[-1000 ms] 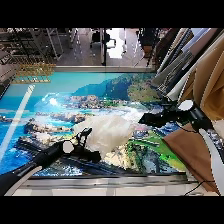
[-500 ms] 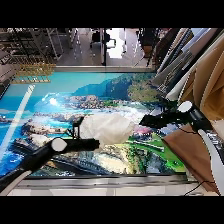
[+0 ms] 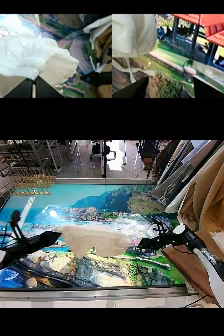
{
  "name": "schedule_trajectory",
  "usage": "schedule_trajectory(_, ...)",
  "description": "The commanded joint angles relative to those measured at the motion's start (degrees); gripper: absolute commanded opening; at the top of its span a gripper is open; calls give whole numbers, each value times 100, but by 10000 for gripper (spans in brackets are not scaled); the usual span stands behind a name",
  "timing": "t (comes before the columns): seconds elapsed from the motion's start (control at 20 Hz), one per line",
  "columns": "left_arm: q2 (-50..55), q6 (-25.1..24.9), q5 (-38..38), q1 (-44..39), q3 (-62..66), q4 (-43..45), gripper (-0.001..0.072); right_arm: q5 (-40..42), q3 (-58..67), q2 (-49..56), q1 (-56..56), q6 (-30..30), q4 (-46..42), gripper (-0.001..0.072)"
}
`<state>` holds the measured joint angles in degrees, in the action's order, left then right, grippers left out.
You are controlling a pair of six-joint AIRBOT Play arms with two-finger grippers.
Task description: Fold the clothes and pants, and hang the long-sleeved shirts on hangers.
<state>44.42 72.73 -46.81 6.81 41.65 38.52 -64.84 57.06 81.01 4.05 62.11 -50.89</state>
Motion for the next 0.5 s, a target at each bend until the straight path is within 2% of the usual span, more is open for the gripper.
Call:
schedule_trajectory(0.0,-162,-15,-474,807,9,-66,8,566,-236,2,-166,-968,435,632)
schedule_trajectory(0.15,-162,-15,-485,914,9,-146,8,1239,-229,7,-769,-1547,782,633)
schedule_trajectory(0.35,-160,-15,-487,914,9,-153,8,1714,-181,9,-1532,-1982,1681,628)
schedule_trajectory(0.45,-160,-15,-487,914,9,-153,8,2337,-181,79,-1808,-1974,1897,569)
